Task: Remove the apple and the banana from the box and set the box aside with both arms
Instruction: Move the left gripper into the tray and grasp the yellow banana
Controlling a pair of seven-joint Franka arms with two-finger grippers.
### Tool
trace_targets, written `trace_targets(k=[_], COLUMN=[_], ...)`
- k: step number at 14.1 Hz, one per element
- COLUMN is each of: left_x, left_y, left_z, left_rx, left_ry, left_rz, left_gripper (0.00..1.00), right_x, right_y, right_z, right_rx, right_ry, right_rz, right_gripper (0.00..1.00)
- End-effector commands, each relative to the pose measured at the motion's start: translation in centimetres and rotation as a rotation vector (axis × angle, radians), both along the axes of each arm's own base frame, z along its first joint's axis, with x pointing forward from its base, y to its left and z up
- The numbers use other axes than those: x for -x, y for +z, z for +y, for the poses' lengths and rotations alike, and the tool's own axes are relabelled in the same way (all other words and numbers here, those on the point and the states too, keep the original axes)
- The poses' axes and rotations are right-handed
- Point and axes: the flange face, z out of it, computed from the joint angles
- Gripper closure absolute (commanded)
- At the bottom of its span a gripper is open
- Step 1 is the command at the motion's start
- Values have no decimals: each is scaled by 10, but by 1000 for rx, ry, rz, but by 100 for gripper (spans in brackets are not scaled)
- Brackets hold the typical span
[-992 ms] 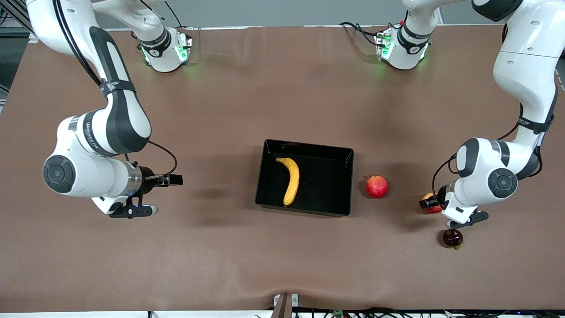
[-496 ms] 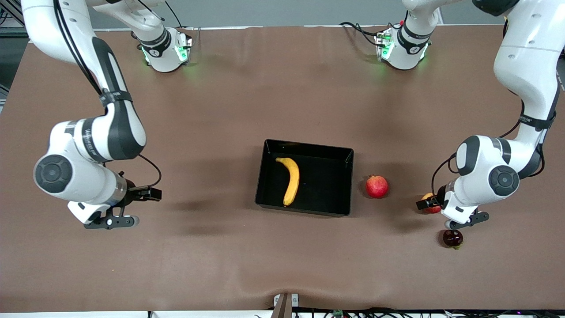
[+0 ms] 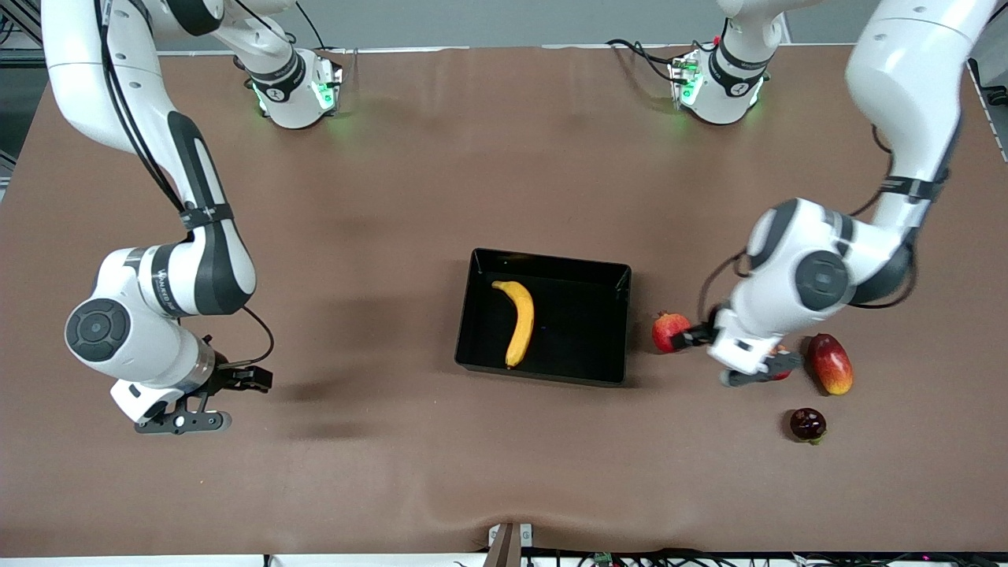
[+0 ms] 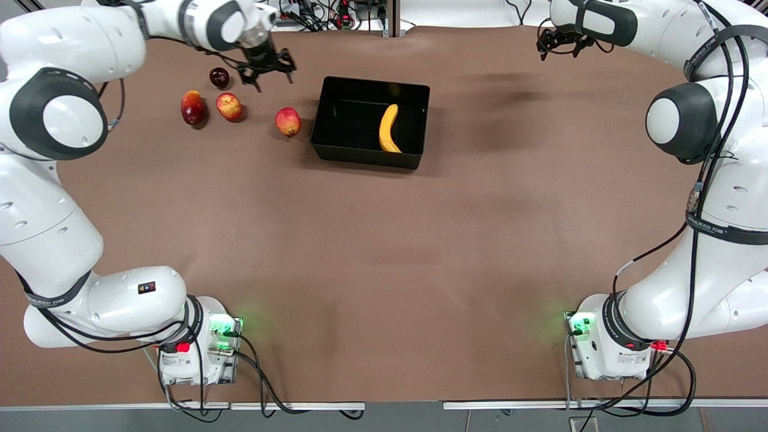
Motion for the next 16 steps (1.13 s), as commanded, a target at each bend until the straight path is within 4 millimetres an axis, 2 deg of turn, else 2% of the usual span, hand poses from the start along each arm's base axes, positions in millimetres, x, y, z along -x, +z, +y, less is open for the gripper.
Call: trace_targets(k=[1, 3, 6, 7, 11, 12, 15, 16], left_x=[21, 39, 45, 49, 66, 70, 83, 85], left_y=[1, -1, -8, -11, -41, -57, -93, -101], left_z=[-79, -136, -178, -195, -246, -253, -280, -280], left_rx=[-7, 13, 14, 13, -31, -59, -73, -79], left_ry=[-32, -105, -168, -193, -254, -246, -220, -224], left_rz=[-7, -10, -38, -51, -72, -73, -119, -113], left_gripper=[0, 0, 0, 0, 0, 0, 0, 0], right_x=[-2, 2, 14, 18, 29, 33, 33, 33], right_y=[-2, -6, -14, -17, -23, -29, -31, -31], right_z=[5, 13, 46, 47, 62, 64, 59, 60], right_rx=[10, 2, 3, -3, -90, -89, -91, -91], right_ry=[51, 57, 95, 92, 66, 70, 63, 64], right_rz=[-2, 18, 79, 115, 200, 209, 211, 212], right_gripper=[0, 0, 0, 0, 0, 0, 0, 0])
